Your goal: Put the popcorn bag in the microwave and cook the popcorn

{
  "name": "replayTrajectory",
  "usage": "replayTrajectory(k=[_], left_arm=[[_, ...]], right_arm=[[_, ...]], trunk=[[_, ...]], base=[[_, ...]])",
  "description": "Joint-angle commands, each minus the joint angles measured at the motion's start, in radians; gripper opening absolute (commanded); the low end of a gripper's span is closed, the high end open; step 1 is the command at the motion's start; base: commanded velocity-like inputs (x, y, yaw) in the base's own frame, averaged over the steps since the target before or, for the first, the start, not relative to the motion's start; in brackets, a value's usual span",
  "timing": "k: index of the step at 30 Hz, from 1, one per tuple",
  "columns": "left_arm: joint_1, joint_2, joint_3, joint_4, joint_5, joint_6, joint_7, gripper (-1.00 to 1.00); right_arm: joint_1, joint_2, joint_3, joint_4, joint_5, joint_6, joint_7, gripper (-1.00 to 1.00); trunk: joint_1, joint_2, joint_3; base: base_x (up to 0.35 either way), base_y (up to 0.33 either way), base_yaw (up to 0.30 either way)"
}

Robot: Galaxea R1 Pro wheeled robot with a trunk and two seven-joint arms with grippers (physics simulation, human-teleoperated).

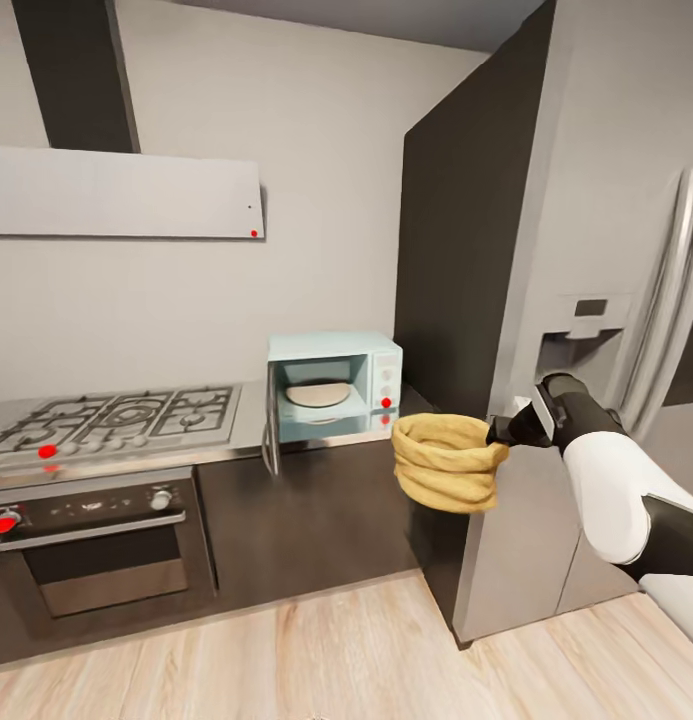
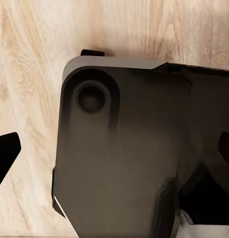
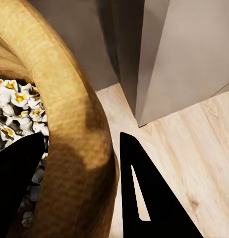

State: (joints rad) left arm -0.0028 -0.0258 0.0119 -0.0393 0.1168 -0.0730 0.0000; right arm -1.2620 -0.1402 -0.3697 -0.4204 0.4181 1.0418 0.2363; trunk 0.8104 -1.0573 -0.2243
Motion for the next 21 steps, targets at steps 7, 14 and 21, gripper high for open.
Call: replayTrajectory(k=[7,14,21], left_arm=[[0.0,0.0,0.0,0.0,0.008,-0.002,0.0,1.0],[0.0,0.0,0.0,0.0,0.008,-0.002,0.0,1.0],[0.0,0.0,0.0,-0.001,0.008,-0.002,0.0,1.0]], right_arm=[[0.0,0.001,-0.006,0.0,0.009,0.003,0.011,-1.0],[0.0,0.0,-0.006,0.0,0.01,0.003,0.007,-1.0],[0.0,0.001,-0.006,0.0,0.013,-0.012,0.006,-1.0]], trunk=[[0.0,-0.001,-0.001],[0.0,-0.001,-0.001],[0.0,-0.001,-0.001]], base=[[-0.023,-0.074,0.173],[0.0,-0.001,0.005],[0.0,0.0,0.0]])
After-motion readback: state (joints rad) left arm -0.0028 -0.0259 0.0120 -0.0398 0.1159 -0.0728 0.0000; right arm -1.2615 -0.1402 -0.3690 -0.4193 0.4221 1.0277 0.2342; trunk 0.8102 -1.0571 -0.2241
